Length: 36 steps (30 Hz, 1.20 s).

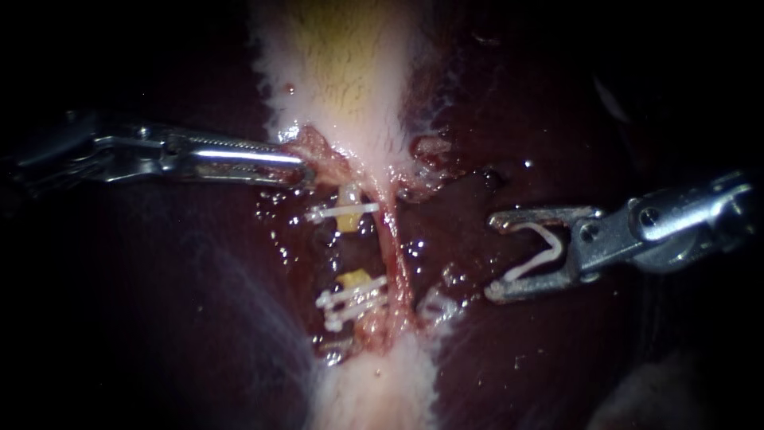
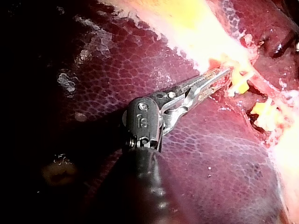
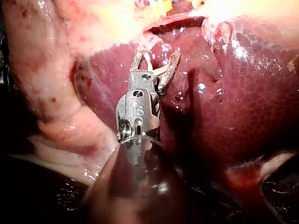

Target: Clipping first clip right tube

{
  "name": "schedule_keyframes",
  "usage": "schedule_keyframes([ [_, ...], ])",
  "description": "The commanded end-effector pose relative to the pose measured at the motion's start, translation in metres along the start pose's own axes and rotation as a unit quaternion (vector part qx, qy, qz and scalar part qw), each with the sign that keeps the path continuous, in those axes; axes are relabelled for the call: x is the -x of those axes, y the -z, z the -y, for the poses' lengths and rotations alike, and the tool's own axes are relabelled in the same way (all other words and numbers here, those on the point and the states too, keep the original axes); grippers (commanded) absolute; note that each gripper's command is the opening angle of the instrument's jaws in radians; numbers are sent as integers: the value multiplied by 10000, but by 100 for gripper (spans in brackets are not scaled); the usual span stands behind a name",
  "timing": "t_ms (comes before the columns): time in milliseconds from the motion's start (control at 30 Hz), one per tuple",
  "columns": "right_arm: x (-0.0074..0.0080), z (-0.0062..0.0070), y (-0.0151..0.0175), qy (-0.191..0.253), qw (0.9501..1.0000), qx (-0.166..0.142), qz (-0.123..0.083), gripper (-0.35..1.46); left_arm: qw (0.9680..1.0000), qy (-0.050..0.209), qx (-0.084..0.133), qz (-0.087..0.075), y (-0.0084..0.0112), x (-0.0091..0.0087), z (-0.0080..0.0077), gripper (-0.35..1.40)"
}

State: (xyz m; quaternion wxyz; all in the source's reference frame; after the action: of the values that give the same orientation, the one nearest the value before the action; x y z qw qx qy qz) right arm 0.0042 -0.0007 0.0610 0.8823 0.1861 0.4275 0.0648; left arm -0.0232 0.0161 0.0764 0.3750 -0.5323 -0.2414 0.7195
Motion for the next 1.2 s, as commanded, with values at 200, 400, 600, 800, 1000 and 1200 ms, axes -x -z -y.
schedule_keyframes([
  [200,0,0,0,-1,10000,-1,-3,49,10000,49,71,21,25,-18,-6,-35],
  [400,-2,0,-1,-5,10000,2,-2,49,9999,134,39,-81,68,-43,-31,-35],
  [600,-11,-4,-8,-12,10000,29,-12,50,9998,111,39,-145,78,-53,-47,-35],
  [800,-27,-8,-29,-420,9990,108,-75,50,9998,104,31,-147,76,-51,-48,-35],
  [1000,-42,-12,-53,-759,9970,100,-98,50,9998,103,28,-148,75,-51,-48,-35],
  [1200,-55,-18,-82,-1024,9947,-60,-105,49,9998,100,24,-149,74,-50,-49,-35],
])
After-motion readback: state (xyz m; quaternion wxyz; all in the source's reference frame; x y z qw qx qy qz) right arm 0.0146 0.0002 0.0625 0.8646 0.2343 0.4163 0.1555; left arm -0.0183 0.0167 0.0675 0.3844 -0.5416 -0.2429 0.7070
